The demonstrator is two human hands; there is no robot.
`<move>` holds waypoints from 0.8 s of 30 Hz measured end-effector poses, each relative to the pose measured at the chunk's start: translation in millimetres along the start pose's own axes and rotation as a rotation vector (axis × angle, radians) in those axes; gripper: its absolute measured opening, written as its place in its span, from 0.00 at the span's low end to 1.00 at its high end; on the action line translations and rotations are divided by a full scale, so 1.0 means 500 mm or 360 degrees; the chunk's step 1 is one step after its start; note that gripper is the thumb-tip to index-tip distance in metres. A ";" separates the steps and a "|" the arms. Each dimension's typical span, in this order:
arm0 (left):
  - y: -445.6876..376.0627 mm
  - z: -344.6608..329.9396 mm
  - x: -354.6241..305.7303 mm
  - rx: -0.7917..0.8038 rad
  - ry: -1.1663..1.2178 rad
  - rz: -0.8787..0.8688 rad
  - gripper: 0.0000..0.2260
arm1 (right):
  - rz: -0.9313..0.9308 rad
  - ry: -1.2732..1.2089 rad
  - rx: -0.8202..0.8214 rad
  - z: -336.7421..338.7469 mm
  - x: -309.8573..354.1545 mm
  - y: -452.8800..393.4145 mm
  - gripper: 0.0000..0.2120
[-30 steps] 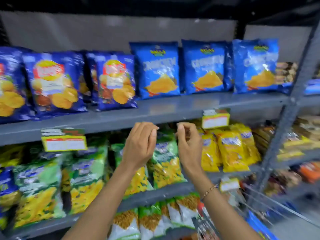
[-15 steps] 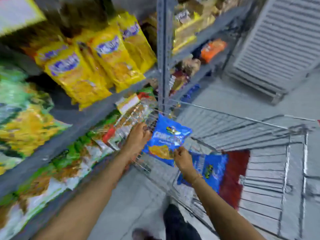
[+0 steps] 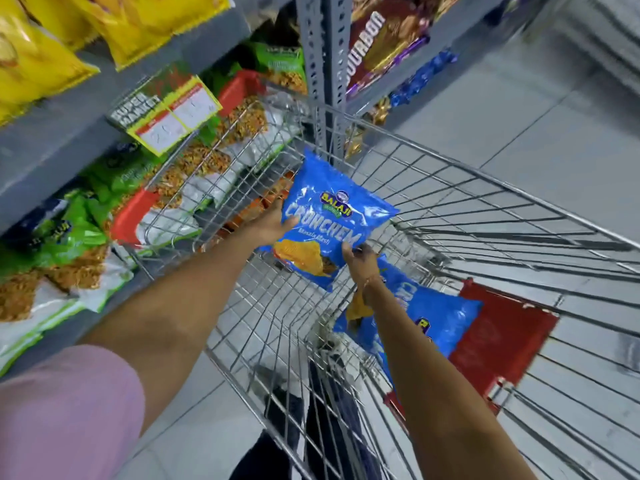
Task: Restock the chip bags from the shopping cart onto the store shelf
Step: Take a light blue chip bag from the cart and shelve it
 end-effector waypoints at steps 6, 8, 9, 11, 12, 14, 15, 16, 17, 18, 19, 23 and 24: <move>0.014 0.016 0.013 -0.0245 -0.0032 -0.0318 0.17 | -0.0020 -0.0209 -0.0194 -0.014 -0.015 0.027 0.11; 0.042 0.022 0.013 -0.0339 -0.0042 -0.0368 0.15 | 0.0026 -0.0208 -0.0236 -0.012 -0.008 0.052 0.08; 0.060 0.027 0.011 -0.0381 -0.0036 -0.0387 0.15 | 0.0065 -0.0211 -0.0249 -0.010 -0.004 0.063 0.08; 0.099 0.039 0.004 -0.0460 -0.0035 -0.0455 0.14 | 0.0130 -0.0192 -0.0267 0.002 0.012 0.095 0.11; 0.122 0.049 -0.003 -0.0503 -0.0053 -0.0497 0.13 | 0.0182 -0.0193 -0.0282 0.011 0.028 0.116 0.15; 0.174 0.076 -0.020 -0.0569 -0.0050 -0.0550 0.10 | 0.0297 -0.0209 -0.0293 0.029 0.072 0.162 0.18; 0.204 0.094 -0.034 -0.0587 -0.0023 -0.0590 0.10 | 0.0369 -0.0202 -0.0298 0.039 0.102 0.185 0.17; 0.235 0.114 -0.050 -0.0597 0.0016 -0.0647 0.10 | 0.0441 -0.0201 -0.0307 0.049 0.134 0.208 0.16; 0.274 0.133 -0.064 -0.0631 0.0076 -0.0701 0.11 | 0.0518 -0.0191 -0.0332 0.061 0.165 0.236 0.15; 0.325 0.160 -0.081 -0.0690 0.0130 -0.0768 0.14 | 0.0614 -0.0197 -0.0368 0.073 0.207 0.278 0.14; 0.368 0.182 -0.101 -0.0736 0.0192 -0.0816 0.15 | 0.0707 -0.0206 -0.0376 0.086 0.244 0.309 0.16; 0.558 0.261 -0.181 -0.0957 0.0355 -0.1106 0.12 | 0.1046 -0.0126 -0.0415 0.130 0.398 0.458 0.22; 0.618 0.283 -0.202 -0.1017 0.0359 -0.1220 0.11 | 0.1136 -0.0152 -0.0435 0.140 0.441 0.508 0.20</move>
Point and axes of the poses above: each hand's wrist, its own y-axis away from the middle knuckle, its own z-axis out of the back of the hand, x = y × z, the point moved 4 cm from there along -y, towards the middle knuckle, and after that the axes turned 11 degrees about y, right-handed, at the moved point
